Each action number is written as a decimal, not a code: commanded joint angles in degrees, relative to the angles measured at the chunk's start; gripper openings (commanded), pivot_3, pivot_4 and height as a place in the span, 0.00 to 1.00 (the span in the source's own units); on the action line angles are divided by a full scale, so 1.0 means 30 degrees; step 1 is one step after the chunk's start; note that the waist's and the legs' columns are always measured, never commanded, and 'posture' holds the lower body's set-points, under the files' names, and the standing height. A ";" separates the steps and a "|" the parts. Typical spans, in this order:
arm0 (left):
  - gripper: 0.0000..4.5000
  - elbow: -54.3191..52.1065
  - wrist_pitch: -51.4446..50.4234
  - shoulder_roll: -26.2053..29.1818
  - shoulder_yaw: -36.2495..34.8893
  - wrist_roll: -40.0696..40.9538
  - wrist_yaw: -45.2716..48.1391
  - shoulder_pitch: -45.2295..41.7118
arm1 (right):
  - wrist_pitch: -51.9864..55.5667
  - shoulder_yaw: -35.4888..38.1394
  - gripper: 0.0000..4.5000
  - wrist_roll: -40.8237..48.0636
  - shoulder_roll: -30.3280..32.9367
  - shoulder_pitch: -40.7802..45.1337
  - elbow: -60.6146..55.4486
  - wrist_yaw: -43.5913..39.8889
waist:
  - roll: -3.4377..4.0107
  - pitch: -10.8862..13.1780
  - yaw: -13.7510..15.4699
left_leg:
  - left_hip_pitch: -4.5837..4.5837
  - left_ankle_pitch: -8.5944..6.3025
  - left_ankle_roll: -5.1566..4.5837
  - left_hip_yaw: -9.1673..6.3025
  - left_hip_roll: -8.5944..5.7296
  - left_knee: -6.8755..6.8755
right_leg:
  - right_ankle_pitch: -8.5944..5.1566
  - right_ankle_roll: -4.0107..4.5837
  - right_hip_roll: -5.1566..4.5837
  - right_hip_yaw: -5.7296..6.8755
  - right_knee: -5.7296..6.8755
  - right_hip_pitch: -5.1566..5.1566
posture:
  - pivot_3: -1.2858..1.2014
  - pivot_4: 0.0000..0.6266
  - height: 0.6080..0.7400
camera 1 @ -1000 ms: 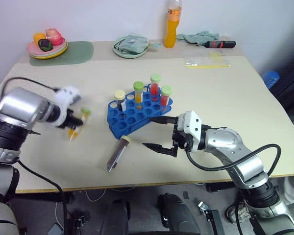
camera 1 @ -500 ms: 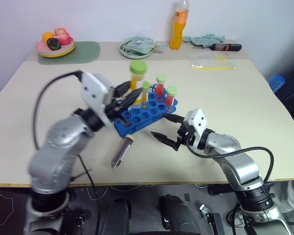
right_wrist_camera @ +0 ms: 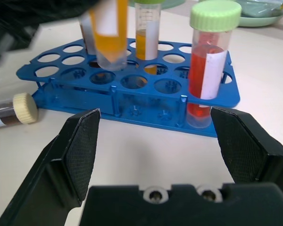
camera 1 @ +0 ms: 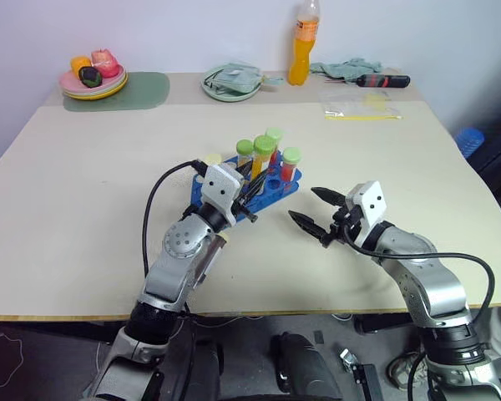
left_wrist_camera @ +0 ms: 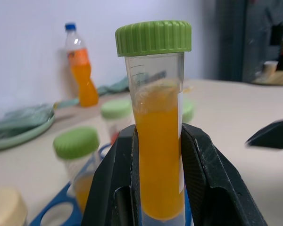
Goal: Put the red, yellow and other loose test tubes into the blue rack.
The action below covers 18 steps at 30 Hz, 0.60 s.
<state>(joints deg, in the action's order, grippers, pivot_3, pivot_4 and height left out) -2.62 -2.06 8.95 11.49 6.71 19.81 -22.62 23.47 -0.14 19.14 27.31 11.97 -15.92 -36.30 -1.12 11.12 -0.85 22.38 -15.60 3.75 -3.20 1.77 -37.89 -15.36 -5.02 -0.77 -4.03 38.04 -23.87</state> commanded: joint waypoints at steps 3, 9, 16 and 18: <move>0.15 0.1427 0.1562 -0.0505 -0.0532 -0.0116 0.0233 -0.0815 | 0.0137 0.0059 0.92 0.0153 -0.0137 -0.0299 -0.1180 0.0316 | 0.0000 0.0000 0.0007 | -0.0001 0.0000 0.0000 -0.0002 0.0000 0.0000 | 0.0000 0.0000 0.0000 0.0002 0.0000 0.0000 | 0.52 0.24 1.00; 0.15 0.2910 0.1880 -0.1237 -0.0502 0.0048 0.0866 -0.1305 | 0.0411 -0.0051 0.92 0.0217 -0.0204 -0.0177 -0.1387 0.0430 | 0.0000 0.0000 -0.0002 | 0.0000 0.0000 0.0000 -0.0005 0.0000 0.0000 | 0.0000 0.0000 0.0002 0.0004 0.0000 0.0001 | 0.52 0.24 1.00; 0.15 0.3347 0.1796 -0.1670 -0.0438 -0.0094 0.1223 -0.1110 | 0.0504 -0.0059 0.92 0.0207 -0.0102 -0.0151 -0.1505 0.0411 | 0.0000 0.0000 0.0011 | -0.0001 0.0000 0.0000 -0.0007 0.0000 0.0000 | 0.0000 -0.0001 0.0002 0.0005 -0.0002 0.0004 | 0.52 0.24 1.00; 0.15 0.3339 0.1829 -0.1655 -0.0462 -0.0138 0.1259 -0.0985 | 0.0540 -0.0035 0.92 0.0223 -0.0074 -0.0190 -0.1563 0.0401 | 0.0000 0.0000 0.0010 | -0.0001 0.0000 0.0000 -0.0007 -0.0001 0.0000 | 0.0000 0.0000 0.0001 0.0005 -0.0004 0.0005 | 0.52 0.24 1.00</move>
<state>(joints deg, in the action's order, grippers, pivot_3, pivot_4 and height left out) 8.02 2.31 4.34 9.91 6.43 23.12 -26.01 25.37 -0.81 19.25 27.00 10.96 -17.87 -35.14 -1.12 11.12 -0.82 22.37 -15.60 3.75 -3.23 1.77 -37.89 -15.36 -5.02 -0.77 -4.01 38.03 -23.85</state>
